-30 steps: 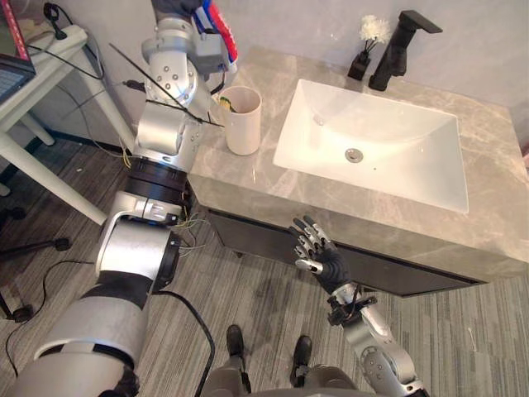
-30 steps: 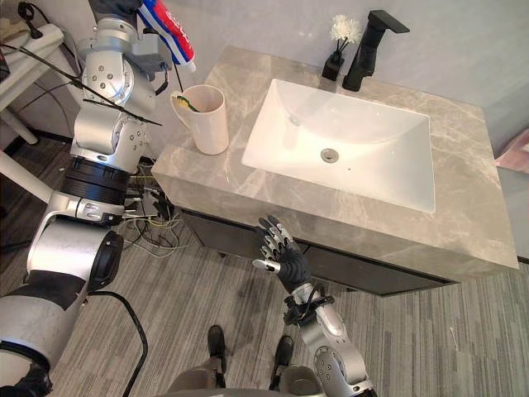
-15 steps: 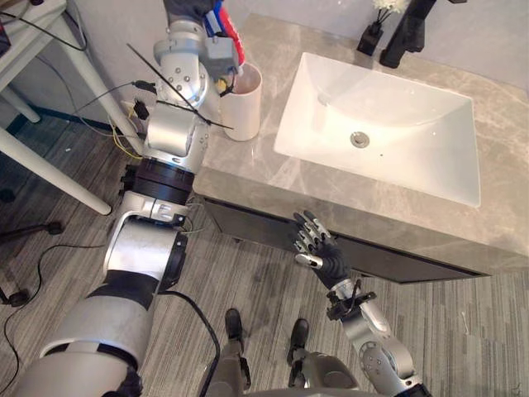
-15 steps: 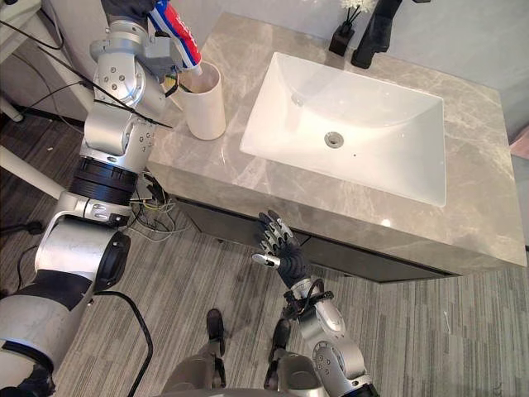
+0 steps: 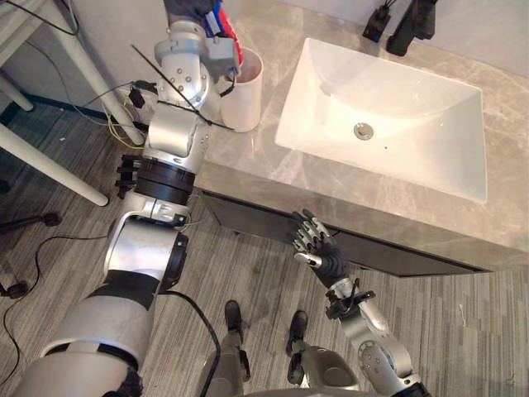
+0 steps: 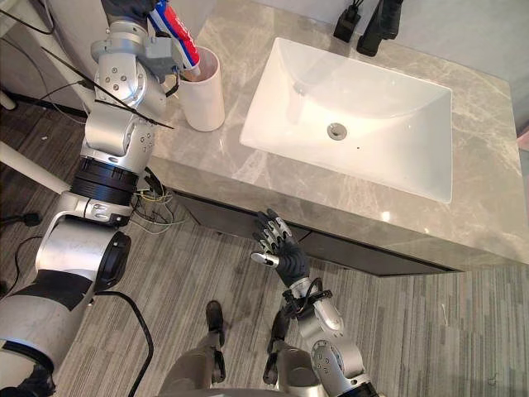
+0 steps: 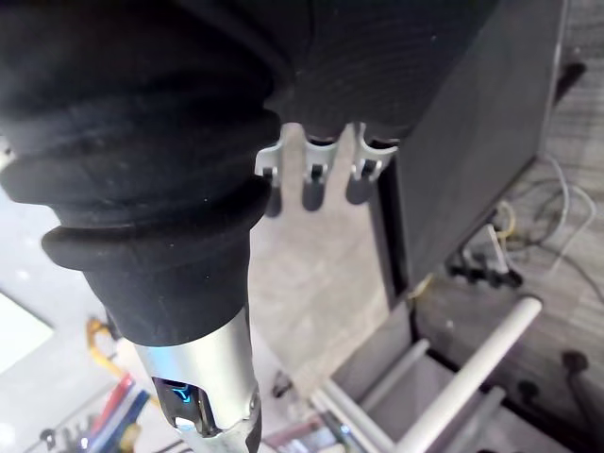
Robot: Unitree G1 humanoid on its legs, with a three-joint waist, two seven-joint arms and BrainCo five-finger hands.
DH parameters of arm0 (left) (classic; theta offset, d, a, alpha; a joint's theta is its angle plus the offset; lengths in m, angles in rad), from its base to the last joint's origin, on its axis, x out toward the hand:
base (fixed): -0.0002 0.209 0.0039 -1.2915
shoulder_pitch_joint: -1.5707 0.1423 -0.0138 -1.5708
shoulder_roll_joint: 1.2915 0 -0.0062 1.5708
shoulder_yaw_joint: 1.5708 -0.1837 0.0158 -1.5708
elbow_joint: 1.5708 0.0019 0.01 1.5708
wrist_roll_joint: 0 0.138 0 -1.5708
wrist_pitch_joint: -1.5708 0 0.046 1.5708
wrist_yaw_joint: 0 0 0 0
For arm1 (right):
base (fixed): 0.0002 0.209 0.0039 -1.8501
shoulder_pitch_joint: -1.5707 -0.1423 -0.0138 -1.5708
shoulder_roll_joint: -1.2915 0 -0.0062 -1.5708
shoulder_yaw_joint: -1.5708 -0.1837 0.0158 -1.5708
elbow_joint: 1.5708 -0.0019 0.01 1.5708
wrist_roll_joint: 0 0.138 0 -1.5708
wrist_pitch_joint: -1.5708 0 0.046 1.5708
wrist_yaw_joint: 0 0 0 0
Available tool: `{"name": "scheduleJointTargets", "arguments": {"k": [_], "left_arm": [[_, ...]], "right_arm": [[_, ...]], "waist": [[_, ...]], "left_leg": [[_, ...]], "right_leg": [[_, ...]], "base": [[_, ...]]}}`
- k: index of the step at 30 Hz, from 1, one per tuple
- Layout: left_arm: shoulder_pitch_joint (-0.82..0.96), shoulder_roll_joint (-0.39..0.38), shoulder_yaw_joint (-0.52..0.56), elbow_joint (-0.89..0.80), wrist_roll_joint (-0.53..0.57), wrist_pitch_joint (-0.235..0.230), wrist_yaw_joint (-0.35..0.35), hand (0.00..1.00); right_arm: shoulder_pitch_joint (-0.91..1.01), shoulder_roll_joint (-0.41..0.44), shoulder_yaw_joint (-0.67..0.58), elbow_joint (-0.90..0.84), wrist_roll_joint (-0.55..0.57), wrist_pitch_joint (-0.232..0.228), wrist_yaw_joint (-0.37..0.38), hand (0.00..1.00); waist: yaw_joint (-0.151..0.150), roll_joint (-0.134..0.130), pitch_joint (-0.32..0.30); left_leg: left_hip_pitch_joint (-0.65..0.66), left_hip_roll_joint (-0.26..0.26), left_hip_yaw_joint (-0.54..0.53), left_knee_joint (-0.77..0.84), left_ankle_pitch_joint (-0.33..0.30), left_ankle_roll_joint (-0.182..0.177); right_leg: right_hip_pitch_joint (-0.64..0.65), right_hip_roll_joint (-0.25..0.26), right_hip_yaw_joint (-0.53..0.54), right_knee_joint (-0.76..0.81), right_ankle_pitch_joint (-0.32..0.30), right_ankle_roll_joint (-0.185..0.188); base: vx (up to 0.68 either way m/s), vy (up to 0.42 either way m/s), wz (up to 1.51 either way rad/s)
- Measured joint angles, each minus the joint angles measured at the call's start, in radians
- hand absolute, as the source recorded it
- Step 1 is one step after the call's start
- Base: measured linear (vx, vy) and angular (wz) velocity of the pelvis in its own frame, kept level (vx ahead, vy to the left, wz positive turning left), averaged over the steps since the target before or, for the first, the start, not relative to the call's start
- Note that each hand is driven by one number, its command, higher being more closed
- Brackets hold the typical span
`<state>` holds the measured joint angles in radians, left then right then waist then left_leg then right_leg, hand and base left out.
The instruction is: Organize washtable
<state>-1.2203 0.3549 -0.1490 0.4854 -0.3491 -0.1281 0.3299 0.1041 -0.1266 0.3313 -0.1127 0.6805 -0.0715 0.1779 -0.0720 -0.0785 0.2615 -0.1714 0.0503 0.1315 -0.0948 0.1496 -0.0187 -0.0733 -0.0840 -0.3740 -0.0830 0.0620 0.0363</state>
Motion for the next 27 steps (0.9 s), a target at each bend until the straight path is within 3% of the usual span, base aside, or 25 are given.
{"name": "scheduleJointTargets", "arguments": {"k": [3,4,13,27], "left_arm": [[0.0,0.0,-0.001,0.0,0.008,0.009,-0.002,1.0],[0.0,0.0,-0.001,0.0,0.008,0.009,-0.003,0.0],[0.0,0.0,-0.019,0.028,0.018,0.015,-0.046,0.0],[-0.001,0.004,-0.028,0.028,0.019,0.015,-0.047,0.0]], "right_arm": [[0.0,0.001,0.0,0.0,0.001,0.0,0.0,0.0],[0.0,0.001,0.0,0.0,0.004,0.0,0.0,0.0],[0.0,0.001,0.0,-0.003,0.021,0.0,0.001,0.0],[0.004,0.001,0.001,-0.017,0.025,0.0,0.003,0.0]], "waist": [[0.0,-0.001,0.003],[0.0,-0.001,0.004],[-0.001,-0.001,0.004],[0.001,0.0,0.004]], "left_leg": [[0.0,0.0,0.003,0.0,0.0,0.0],[0.0,-0.001,0.004,0.0,0.0,0.0],[0.0,0.0,0.007,0.0,0.0,0.0],[0.0,0.0,0.005,0.0,0.0,0.0]], "right_leg": [[-0.001,-0.001,0.001,-0.001,0.0,0.0],[-0.001,-0.001,0.003,-0.001,0.0,0.0],[-0.004,-0.001,0.007,-0.001,0.0,0.0],[-0.002,-0.001,0.005,-0.001,0.0,0.0]], "base": [[0.05,0.023,-0.01],[0.03,0.017,-0.02],[0.0,0.0,0.0],[0.0,0.0,0.0]]}}
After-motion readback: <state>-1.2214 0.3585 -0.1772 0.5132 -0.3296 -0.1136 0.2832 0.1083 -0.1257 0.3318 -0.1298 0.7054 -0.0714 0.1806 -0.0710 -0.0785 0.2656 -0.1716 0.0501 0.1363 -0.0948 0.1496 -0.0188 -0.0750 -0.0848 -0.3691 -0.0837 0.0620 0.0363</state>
